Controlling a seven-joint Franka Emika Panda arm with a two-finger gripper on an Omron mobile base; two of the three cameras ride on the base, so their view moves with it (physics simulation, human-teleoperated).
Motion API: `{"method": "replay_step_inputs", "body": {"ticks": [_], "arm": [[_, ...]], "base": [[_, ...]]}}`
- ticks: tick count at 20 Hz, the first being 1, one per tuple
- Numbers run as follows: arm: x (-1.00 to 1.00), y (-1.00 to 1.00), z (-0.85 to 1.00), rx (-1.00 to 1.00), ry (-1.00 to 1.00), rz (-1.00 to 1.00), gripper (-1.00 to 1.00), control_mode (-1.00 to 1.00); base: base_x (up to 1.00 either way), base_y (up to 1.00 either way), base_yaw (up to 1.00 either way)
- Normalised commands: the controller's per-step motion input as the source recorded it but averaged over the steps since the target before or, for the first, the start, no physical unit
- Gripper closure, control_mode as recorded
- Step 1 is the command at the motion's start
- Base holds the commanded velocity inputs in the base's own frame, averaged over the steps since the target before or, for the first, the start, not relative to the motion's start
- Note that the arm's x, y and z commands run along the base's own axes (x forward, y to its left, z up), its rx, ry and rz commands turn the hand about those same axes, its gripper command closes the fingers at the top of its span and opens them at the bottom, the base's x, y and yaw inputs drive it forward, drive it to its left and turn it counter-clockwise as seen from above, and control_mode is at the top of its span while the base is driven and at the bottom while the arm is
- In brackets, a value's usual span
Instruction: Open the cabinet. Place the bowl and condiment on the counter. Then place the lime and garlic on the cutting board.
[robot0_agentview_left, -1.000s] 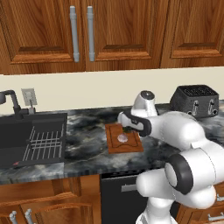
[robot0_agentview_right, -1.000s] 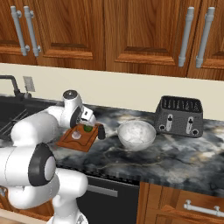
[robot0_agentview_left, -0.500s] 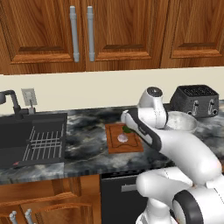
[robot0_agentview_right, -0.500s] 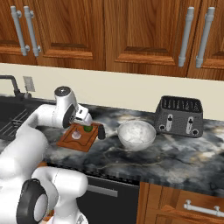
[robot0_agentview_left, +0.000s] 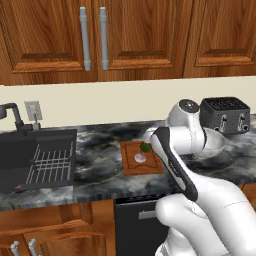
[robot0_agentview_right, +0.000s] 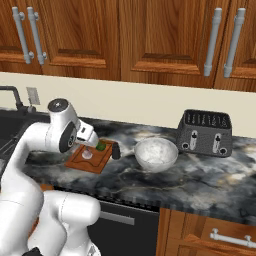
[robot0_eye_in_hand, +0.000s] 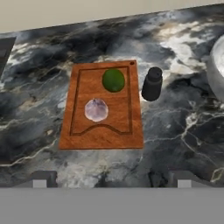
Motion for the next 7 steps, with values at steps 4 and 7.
{"method": "replay_step_inputs", "body": {"ticks": [4,7], "arm": [[-0.55,0.01,0.41,0.0,-0.03,0.0,-1.0,-1.0],[-0.54,0.02,0.41,0.0,-0.03,0.0,-1.0,-1.0]], "base": [[0.0,0.0,0.0],[0.0,0.0,0.0]]}}
